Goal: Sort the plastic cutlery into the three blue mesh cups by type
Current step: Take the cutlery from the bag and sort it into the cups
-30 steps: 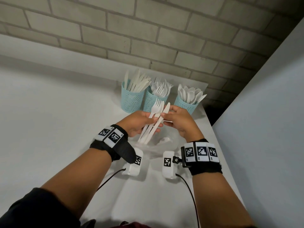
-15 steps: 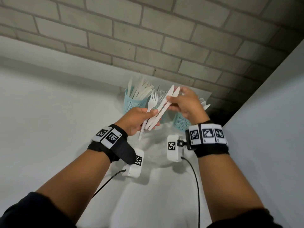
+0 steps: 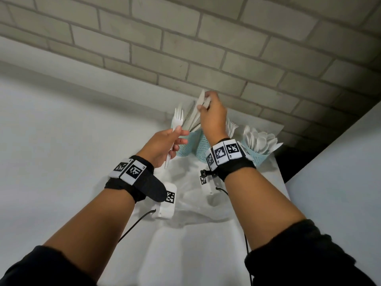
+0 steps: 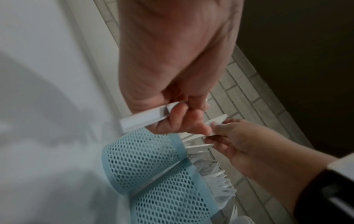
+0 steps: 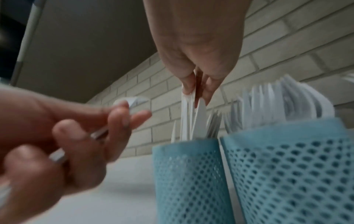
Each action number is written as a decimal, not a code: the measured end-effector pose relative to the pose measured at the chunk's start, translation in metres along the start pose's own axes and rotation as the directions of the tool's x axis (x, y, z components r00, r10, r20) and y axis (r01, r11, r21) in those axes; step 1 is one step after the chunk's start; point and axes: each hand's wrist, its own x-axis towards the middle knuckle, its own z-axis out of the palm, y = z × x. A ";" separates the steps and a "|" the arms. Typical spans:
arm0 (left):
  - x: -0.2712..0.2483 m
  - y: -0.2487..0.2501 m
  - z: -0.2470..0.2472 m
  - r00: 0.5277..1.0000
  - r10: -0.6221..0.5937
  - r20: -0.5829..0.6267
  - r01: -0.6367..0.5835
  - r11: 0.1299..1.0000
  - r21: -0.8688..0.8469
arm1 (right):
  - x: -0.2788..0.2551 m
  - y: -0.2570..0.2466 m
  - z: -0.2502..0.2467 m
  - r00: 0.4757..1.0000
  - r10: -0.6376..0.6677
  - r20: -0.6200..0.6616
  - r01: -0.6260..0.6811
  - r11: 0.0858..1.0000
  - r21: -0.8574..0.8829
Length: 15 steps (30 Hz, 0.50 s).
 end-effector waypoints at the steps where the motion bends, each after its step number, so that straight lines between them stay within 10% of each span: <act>1: 0.000 0.000 -0.001 1.000 0.001 0.002 -0.001 1.000 0.005 | -0.002 0.006 0.006 0.998 -0.001 0.055 0.004 0.998 -0.067; 8: 0.003 0.003 0.001 0.997 -0.075 -0.019 0.073 0.994 -0.077 | -0.007 0.007 0.003 0.953 -0.052 0.297 0.187 0.875 -0.447; 11: 0.001 0.007 0.010 1.000 -0.009 -0.025 0.009 1.000 -0.018 | -0.008 -0.009 -0.015 0.971 -0.112 0.212 0.177 0.931 -0.320; 15: -0.002 0.015 0.032 0.991 0.135 0.026 -0.137 0.987 0.082 | -0.011 -0.017 -0.039 0.916 -0.022 0.401 0.073 0.991 -0.112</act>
